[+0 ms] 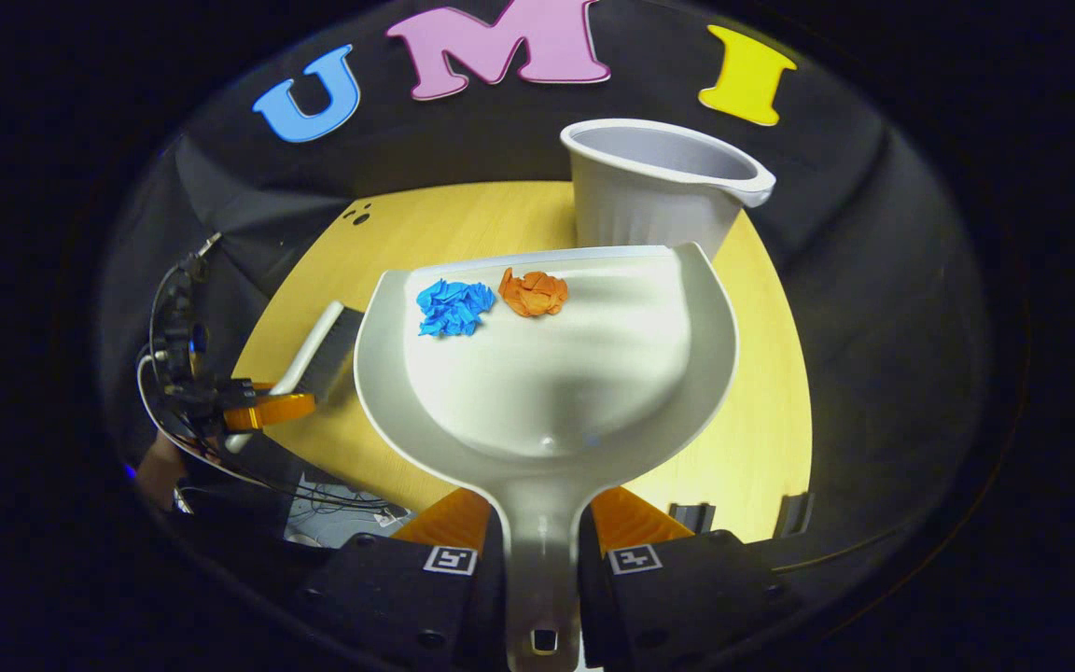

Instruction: Pick up the small broom and dustpan from the desktop, sweep the trash into the dustpan with the broom, and then empty the trash into the garbage bin.

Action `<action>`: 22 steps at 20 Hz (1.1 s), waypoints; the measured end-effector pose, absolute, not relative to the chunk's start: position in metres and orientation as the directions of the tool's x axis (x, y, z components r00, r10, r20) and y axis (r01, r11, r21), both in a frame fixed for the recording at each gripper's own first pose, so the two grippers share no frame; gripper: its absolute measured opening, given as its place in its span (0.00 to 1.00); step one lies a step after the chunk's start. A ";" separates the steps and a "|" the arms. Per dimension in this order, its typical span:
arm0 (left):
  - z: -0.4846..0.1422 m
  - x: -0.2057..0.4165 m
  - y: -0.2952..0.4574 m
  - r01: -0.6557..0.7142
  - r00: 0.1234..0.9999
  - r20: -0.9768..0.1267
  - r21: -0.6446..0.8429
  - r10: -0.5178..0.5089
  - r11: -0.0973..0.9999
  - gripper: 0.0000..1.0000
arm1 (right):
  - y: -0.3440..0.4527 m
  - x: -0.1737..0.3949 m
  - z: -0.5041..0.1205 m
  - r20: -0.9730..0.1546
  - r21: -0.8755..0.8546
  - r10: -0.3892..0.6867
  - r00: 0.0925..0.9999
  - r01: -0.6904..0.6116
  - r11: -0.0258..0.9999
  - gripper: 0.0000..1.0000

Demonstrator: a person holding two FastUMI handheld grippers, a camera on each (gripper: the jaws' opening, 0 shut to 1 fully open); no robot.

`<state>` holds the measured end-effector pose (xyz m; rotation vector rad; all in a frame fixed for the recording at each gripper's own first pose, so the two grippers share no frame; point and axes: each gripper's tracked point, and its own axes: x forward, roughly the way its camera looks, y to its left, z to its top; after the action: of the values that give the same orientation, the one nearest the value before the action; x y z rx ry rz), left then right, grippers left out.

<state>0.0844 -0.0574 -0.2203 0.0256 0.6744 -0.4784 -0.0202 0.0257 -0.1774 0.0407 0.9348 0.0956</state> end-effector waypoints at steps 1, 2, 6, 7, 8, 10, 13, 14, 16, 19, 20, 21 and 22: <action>-0.220 0.083 -0.058 0.436 0.677 -0.607 -0.126 -0.417 0.891 0.26 | 0.025 -0.023 -0.166 -0.800 0.103 0.113 0.590 -0.051 0.993 0.36; -0.221 0.082 -0.058 0.437 0.676 -0.608 -0.125 -0.417 0.891 0.24 | 0.023 -0.024 -0.156 -0.796 0.128 0.125 0.593 -0.038 0.991 0.36; -0.220 0.077 -0.055 0.427 0.676 -0.610 -0.134 -0.414 0.894 0.25 | -0.001 -0.009 -0.112 -0.756 0.105 0.101 0.647 -0.033 0.994 0.36; -0.220 0.076 -0.054 0.422 0.677 -0.610 -0.136 -0.411 0.896 0.25 | -0.009 -0.002 -0.098 -0.744 0.094 0.091 0.662 -0.031 0.995 0.36; -0.218 0.074 -0.053 0.417 0.680 -0.608 -0.138 -0.410 0.898 0.26 | -0.013 0.006 -0.086 -0.730 0.096 0.088 0.678 -0.026 0.995 0.36; -0.217 0.071 -0.051 0.408 0.685 -0.601 -0.150 -0.411 0.901 0.26 | -0.020 0.023 -0.068 -0.706 0.129 0.094 0.701 -0.004 0.992 0.36; -0.219 0.067 -0.050 0.383 0.684 -0.594 -0.202 -0.423 0.901 0.26 | -0.040 0.054 -0.048 -0.691 0.127 0.063 0.720 0.036 0.991 0.36; -0.221 0.066 -0.051 0.371 0.682 -0.594 -0.223 -0.427 0.901 0.26 | -0.049 0.067 -0.043 -0.683 0.112 0.038 0.730 0.054 0.992 0.36; -0.225 0.064 -0.053 0.346 0.685 -0.593 -0.247 -0.424 0.905 0.25 | -0.060 0.090 -0.038 -0.673 0.100 0.009 0.739 0.080 0.992 0.36; -0.228 0.060 -0.053 0.318 0.684 -0.594 -0.280 -0.424 0.906 0.26 | -0.078 0.120 -0.047 -0.680 0.095 -0.028 0.733 0.126 0.987 0.31; -0.229 0.059 -0.053 0.311 0.683 -0.593 -0.291 -0.426 0.905 0.26 | -0.087 0.130 -0.052 -0.682 0.069 -0.053 0.729 0.136 0.988 0.36; -0.229 0.059 -0.052 0.301 0.683 -0.595 -0.299 -0.424 0.905 0.26 | -0.097 0.139 -0.058 -0.682 0.035 -0.084 0.727 0.147 0.989 0.36; -0.228 0.059 -0.049 0.289 0.685 -0.596 -0.305 -0.419 0.907 0.25 | -0.106 0.149 -0.064 -0.680 -0.004 -0.116 0.724 0.154 0.988 0.36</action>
<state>0.0594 -0.0488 -0.2283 -0.1923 0.7137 -0.3995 0.1492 -0.1062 -0.0638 0.0541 0.7466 -0.1491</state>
